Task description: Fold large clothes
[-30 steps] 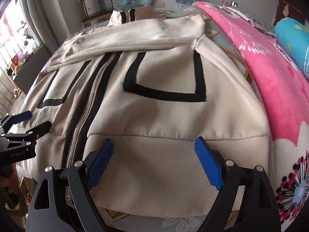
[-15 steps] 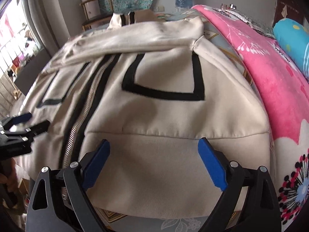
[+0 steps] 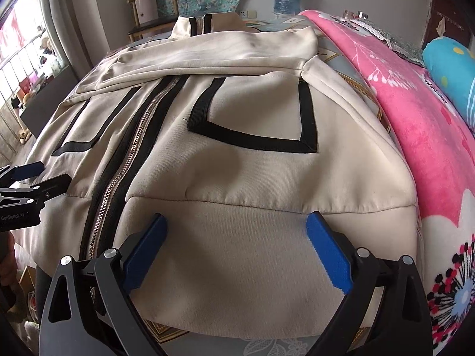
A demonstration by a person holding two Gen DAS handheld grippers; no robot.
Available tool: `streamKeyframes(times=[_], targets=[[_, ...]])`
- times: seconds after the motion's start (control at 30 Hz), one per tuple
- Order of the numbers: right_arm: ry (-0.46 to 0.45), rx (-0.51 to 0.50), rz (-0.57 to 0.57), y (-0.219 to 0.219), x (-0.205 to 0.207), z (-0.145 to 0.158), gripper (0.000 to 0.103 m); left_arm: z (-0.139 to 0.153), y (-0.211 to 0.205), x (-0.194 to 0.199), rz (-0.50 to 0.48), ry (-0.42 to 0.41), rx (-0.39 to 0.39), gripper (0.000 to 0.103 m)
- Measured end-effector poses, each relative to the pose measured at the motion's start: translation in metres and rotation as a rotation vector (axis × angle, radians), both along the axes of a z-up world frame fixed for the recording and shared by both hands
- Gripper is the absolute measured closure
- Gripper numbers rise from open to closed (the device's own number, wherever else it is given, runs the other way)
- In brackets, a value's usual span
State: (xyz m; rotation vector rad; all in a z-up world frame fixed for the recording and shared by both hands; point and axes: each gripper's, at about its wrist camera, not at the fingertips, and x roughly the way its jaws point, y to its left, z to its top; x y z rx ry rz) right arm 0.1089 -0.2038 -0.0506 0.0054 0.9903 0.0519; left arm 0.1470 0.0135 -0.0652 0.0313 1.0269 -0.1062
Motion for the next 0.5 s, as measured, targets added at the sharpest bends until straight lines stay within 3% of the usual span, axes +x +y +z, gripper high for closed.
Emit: streamKeyframes(times=[0.5], targets=[[0.005,-0.002,0.002,0.0008,0.0007,-0.0006,0.009,0.0005,0.0003,0.0,0.001,-0.001,0.0,0.007]])
